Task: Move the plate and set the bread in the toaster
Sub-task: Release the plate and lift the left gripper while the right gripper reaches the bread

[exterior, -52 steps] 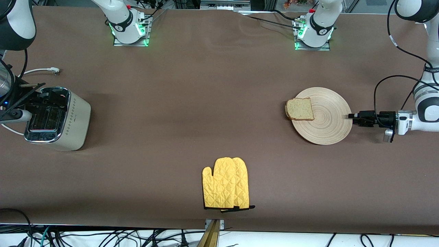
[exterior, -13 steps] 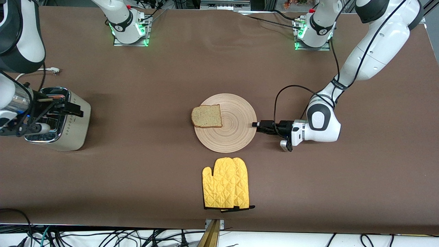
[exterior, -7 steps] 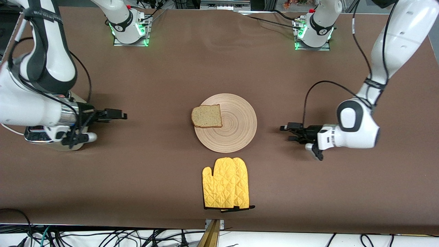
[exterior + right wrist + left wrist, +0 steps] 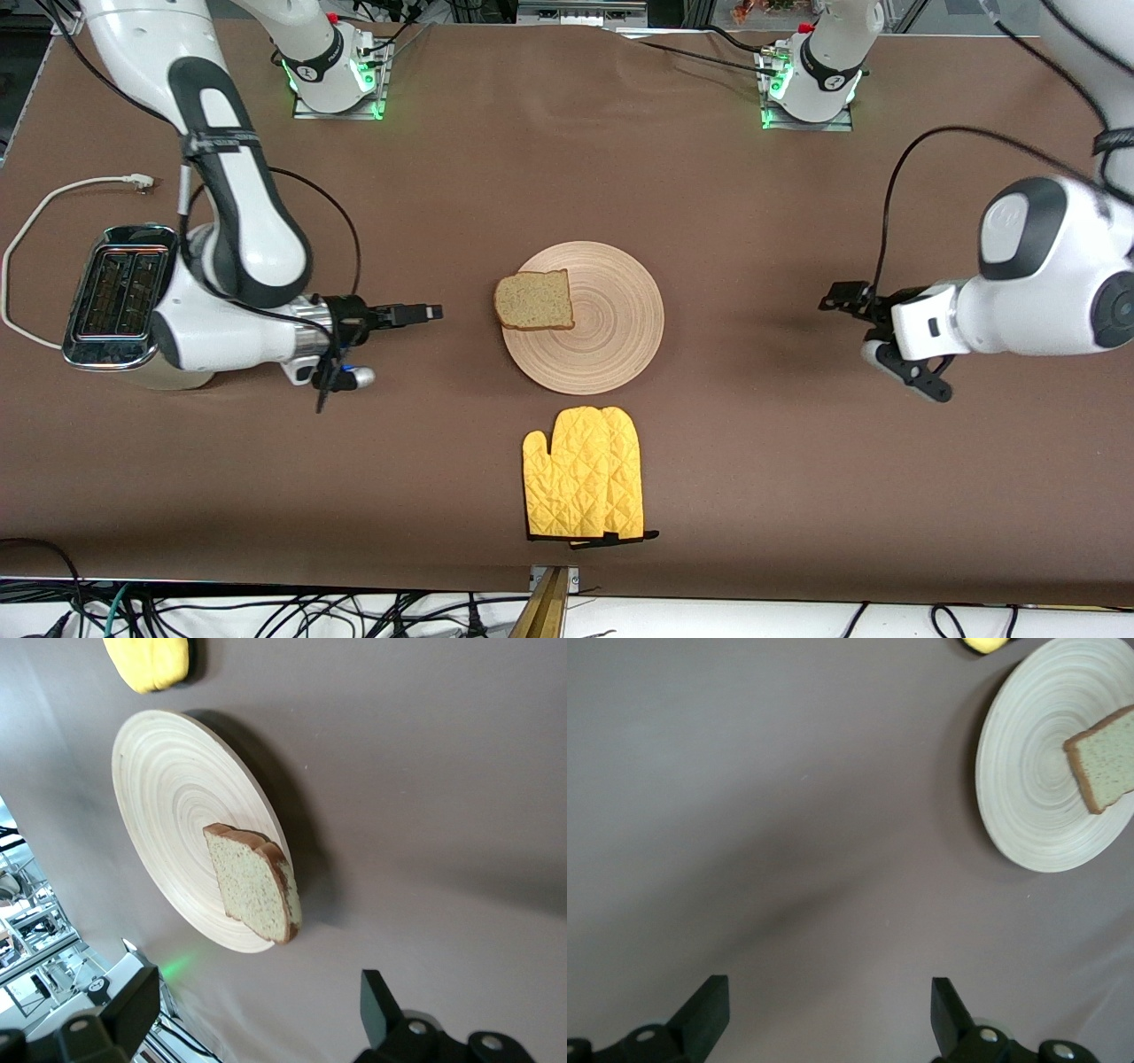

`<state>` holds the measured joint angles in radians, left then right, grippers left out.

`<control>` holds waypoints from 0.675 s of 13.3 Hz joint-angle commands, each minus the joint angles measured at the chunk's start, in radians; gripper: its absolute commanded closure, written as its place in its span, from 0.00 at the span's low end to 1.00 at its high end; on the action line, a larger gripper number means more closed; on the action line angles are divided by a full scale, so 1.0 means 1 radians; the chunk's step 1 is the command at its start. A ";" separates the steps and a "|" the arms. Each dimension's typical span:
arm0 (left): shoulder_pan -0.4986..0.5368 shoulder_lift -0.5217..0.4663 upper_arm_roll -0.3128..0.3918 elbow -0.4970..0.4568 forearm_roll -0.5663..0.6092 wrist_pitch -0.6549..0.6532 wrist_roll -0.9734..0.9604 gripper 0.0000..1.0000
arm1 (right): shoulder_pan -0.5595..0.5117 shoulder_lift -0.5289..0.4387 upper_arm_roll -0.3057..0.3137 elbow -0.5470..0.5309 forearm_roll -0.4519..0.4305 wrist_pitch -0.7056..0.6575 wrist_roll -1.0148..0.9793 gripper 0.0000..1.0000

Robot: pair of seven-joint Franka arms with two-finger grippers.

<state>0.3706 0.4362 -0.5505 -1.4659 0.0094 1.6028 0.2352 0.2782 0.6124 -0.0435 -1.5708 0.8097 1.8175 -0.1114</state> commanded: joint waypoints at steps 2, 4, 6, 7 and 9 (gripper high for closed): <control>-0.016 -0.126 0.001 0.104 0.104 -0.138 -0.178 0.00 | 0.056 0.078 -0.004 0.011 0.141 0.051 -0.045 0.00; -0.144 -0.238 0.115 0.067 0.107 -0.139 -0.189 0.00 | 0.068 0.107 -0.004 0.011 0.144 0.085 -0.063 0.00; -0.389 -0.280 0.402 0.059 0.051 -0.120 -0.179 0.00 | 0.088 0.133 -0.004 0.011 0.157 0.115 -0.068 0.00; -0.453 -0.307 0.472 0.020 0.052 -0.113 -0.188 0.00 | 0.096 0.150 -0.004 0.011 0.179 0.120 -0.068 0.00; -0.467 -0.338 0.549 -0.078 -0.004 0.012 -0.133 0.00 | 0.117 0.168 -0.004 0.011 0.209 0.144 -0.070 0.00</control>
<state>-0.0781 0.1434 -0.0722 -1.4258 0.0600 1.5096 0.0625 0.3722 0.7617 -0.0425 -1.5700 0.9838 1.9396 -0.1641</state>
